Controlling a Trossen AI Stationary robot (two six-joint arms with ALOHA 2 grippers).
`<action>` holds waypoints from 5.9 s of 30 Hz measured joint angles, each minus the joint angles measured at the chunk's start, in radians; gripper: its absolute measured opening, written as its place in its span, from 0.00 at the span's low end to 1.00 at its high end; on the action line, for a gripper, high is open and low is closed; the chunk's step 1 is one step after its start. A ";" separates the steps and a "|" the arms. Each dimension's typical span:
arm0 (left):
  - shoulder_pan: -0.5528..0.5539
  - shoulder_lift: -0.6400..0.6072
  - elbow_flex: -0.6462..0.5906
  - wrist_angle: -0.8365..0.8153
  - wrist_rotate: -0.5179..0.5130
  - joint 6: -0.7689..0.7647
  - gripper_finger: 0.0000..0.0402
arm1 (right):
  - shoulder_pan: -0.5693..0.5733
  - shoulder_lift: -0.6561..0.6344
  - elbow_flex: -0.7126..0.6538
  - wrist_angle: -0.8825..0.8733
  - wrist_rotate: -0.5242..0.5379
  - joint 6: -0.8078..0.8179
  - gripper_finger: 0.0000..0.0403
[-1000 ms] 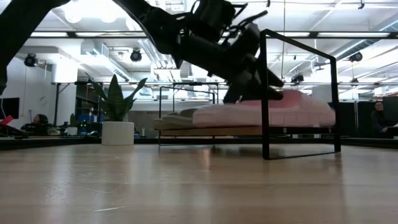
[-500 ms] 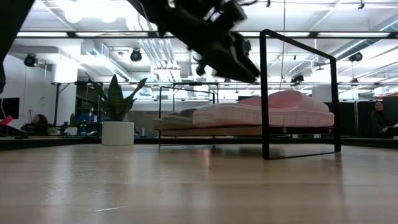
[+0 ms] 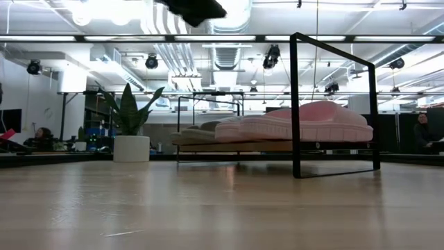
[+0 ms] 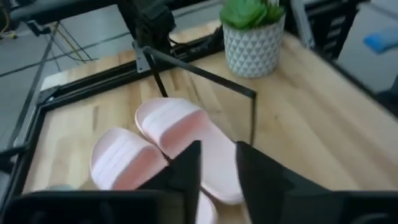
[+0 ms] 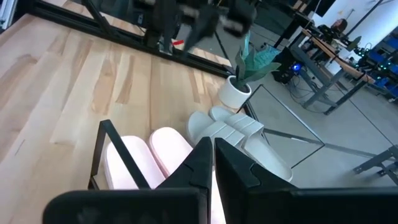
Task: Pick and place slides into the shelf
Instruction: Return to Home Position
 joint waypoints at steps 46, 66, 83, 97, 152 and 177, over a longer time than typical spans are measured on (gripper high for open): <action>-0.125 -1.369 -1.087 0.200 -0.400 -0.288 0.03 | 0.000 0.001 -0.006 -0.002 0.000 0.036 0.02; -0.125 -1.353 -1.189 0.314 -0.413 -0.238 0.03 | -0.003 -0.208 -0.183 -0.009 0.105 0.156 0.02; -0.125 -1.359 -1.191 0.325 -0.479 -0.232 0.03 | -0.188 -0.730 -0.563 0.477 -0.356 -0.236 0.02; -0.125 -1.322 -1.192 0.328 -0.496 -0.235 0.03 | -0.460 -0.565 -0.681 0.761 -0.613 -0.180 0.02; -0.125 -1.278 -1.192 0.325 -0.424 -0.348 0.03 | -0.568 -0.824 -0.910 0.638 -0.910 0.001 0.02; -0.125 -1.285 -1.192 0.324 -0.355 -0.371 0.03 | -0.567 -0.824 -0.910 0.646 -0.946 -0.020 0.02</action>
